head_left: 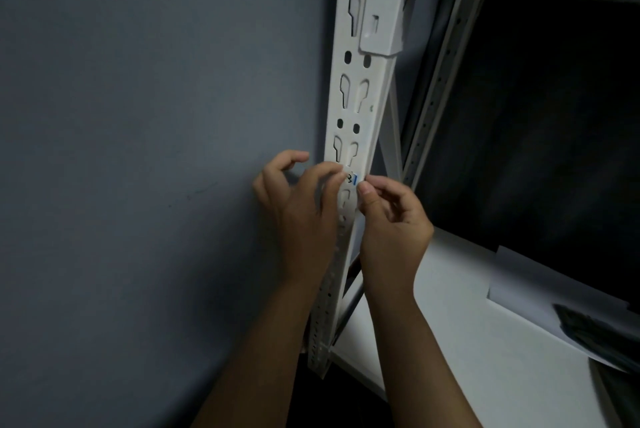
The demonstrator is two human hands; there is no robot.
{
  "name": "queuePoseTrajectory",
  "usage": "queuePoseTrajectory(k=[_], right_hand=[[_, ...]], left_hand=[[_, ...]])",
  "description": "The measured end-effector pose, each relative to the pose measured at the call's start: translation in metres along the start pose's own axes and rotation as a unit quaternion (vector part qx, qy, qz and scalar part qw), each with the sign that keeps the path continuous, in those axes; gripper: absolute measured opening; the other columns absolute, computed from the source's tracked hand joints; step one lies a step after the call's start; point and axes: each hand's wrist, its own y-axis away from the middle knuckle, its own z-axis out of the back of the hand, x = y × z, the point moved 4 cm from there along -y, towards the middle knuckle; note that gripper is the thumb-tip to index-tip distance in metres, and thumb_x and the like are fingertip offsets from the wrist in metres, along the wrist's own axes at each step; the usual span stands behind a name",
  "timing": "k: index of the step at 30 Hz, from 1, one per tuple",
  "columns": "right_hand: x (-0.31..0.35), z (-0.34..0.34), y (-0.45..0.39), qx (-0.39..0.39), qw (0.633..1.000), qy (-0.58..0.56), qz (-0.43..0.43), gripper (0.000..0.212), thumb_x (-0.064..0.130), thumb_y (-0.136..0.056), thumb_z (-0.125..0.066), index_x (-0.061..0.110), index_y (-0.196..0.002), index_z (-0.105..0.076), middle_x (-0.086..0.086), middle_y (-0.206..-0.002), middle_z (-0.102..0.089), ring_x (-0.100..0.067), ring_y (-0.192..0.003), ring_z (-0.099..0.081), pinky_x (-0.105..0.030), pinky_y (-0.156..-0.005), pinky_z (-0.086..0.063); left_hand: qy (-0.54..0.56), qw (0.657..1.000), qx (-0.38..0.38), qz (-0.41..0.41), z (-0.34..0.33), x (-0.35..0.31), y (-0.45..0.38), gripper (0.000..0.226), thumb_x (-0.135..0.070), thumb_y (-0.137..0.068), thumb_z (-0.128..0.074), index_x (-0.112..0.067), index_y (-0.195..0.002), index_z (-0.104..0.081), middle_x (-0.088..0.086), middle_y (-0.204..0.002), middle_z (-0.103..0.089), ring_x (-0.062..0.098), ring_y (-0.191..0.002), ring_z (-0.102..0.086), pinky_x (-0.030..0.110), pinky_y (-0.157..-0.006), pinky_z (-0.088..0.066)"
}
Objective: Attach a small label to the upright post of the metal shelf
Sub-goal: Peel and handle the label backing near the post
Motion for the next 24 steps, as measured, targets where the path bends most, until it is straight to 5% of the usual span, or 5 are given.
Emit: queuePoseTrajectory(k=[14,20,24], right_hand=[[-0.001,0.001,-0.002,0.005,1.0,0.005,0.004,0.018,0.002,-0.084,-0.067,0.019,-0.084,-0.069,0.005,-0.08,-0.07,-0.006,-0.075,-0.068,-0.015,-0.071,-0.053],[-0.001,0.0,0.001,0.0,1.0,0.005,0.007,0.018,0.001,-0.085,-0.066,0.019,-0.085,-0.068,0.006,-0.079,-0.069,-0.003,-0.073,-0.067,-0.012,-0.067,-0.051],[-0.001,0.001,-0.002,0.007,1.0,0.007,0.002,0.014,0.0,-0.084,-0.067,0.014,-0.086,-0.068,0.001,-0.081,-0.07,-0.004,-0.074,-0.067,-0.014,-0.069,-0.052]], left_hand=[[0.006,0.999,-0.023,-0.027,0.001,-0.008,0.001,0.022,-0.033,-0.08,-0.061,-0.017,-0.073,-0.073,0.0,-0.111,-0.046,0.02,-0.105,-0.036,0.023,-0.086,-0.032],[-0.027,0.998,-0.004,-0.049,-0.007,-0.001,0.003,0.01,-0.02,-0.084,-0.062,-0.015,-0.079,-0.07,-0.005,-0.108,-0.037,0.013,-0.101,-0.033,0.018,-0.085,-0.027],[0.003,0.999,0.012,0.031,-0.008,0.004,0.005,0.005,-0.016,-0.08,-0.069,-0.017,-0.077,-0.066,-0.011,-0.105,-0.037,0.002,-0.102,-0.027,0.017,-0.087,-0.027]])
